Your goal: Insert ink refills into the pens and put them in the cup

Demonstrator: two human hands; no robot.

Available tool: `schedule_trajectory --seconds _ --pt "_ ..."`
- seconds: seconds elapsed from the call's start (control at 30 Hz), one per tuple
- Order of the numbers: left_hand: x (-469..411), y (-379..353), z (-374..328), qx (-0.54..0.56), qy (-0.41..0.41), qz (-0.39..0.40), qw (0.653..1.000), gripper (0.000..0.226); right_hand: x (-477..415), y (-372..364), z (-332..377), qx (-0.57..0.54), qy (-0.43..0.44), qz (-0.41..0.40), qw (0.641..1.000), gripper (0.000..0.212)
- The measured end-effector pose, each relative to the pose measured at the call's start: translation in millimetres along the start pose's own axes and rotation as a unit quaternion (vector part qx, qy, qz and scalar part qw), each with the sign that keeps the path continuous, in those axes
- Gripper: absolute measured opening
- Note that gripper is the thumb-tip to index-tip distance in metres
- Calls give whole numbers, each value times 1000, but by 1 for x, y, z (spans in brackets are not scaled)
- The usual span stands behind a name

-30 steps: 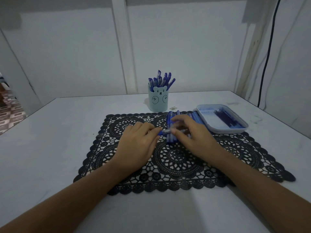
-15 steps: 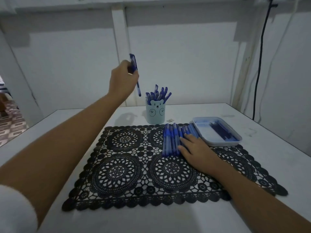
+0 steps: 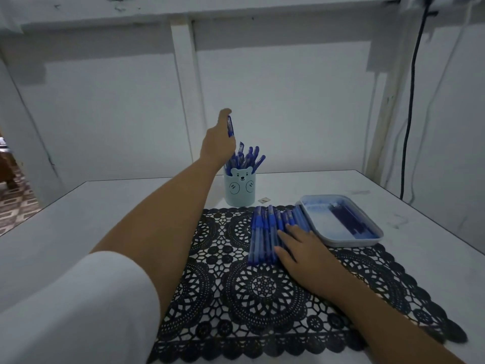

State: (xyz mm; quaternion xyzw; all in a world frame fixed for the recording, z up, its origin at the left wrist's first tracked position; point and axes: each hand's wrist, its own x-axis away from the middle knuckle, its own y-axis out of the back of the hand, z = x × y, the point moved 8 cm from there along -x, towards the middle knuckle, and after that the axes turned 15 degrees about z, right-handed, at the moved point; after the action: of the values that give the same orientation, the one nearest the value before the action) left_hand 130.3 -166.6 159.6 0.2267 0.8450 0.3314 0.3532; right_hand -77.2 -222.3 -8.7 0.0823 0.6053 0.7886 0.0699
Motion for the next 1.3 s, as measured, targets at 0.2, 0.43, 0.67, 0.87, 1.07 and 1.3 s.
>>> schedule_trajectory --seconds 0.2,0.43,0.67,0.87,1.07,1.3 --pt "3 -21 13 -16 50 101 993 30 0 0 1 -2 2 -2 1000 51" --pt "39 7 -18 -95 -18 -41 994 37 1 1 1 -14 2 -1 1000 51" --pt "130 -55 -25 -39 -15 111 993 15 1 4 1 -29 -1 -17 999 51" --pt "147 -99 10 -111 110 273 949 26 4 7 1 -31 0 -29 999 50" --pt "144 -99 4 -136 126 273 944 25 7 12 6 -26 8 -42 999 46" --pt "141 -89 12 -99 145 267 948 25 10 17 7 -30 15 -64 997 39"
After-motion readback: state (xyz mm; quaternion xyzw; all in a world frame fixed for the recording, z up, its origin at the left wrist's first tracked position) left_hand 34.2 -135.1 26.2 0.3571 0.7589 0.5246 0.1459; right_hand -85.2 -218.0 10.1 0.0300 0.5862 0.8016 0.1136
